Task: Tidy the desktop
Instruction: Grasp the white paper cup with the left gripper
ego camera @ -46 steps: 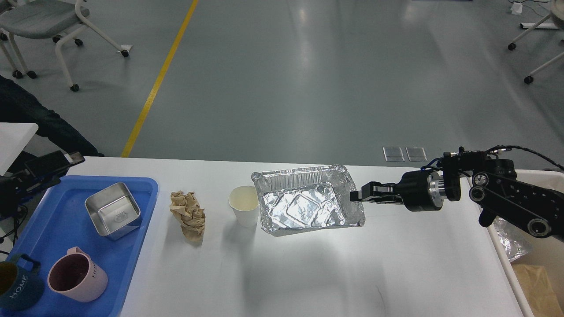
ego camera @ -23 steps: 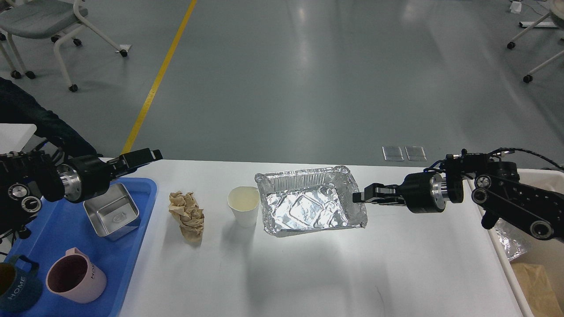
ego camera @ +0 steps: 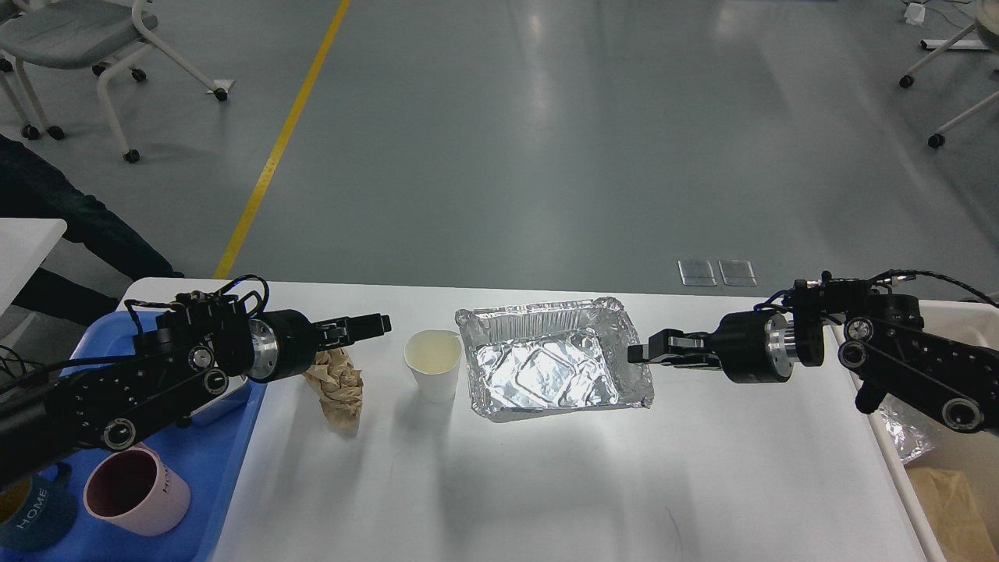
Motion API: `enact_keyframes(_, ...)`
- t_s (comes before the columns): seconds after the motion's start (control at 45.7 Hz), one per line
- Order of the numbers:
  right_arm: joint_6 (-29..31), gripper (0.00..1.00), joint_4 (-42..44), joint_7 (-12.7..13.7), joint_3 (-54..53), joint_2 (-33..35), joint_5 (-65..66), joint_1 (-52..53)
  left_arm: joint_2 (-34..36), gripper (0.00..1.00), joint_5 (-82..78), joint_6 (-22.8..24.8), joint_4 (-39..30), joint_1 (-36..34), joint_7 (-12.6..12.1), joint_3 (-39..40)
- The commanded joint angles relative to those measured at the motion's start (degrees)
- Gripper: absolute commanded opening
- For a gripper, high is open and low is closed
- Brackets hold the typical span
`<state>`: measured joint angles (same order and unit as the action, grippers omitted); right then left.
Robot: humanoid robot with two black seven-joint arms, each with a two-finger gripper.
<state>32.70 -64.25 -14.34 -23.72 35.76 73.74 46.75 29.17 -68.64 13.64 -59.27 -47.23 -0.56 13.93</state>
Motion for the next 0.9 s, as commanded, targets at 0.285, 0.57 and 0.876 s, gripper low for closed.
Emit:
enact_keyframes(0.285,-0.01,0.00,0.01,-0.16,-0.53,0.09,0.00,-1.13,-6.84,0.74,-0.01,-0.20,7.06,0.12,0.82,-1.27)
enact_keyframes(0.57,-0.10,0.00,0.01,-0.16,-0.53,0.18,-0.09,-1.13,-9.31,0.60,-0.01,-0.28,9.96,-0.32,0.65,-6.18)
enact_keyframes(0.876,-0.18,0.00,0.01,-0.16,-0.53,0.09,-0.09,-1.22,-11.15,0.16,0.17,-0.20,12.25,-1.37,3.81,-8.13)
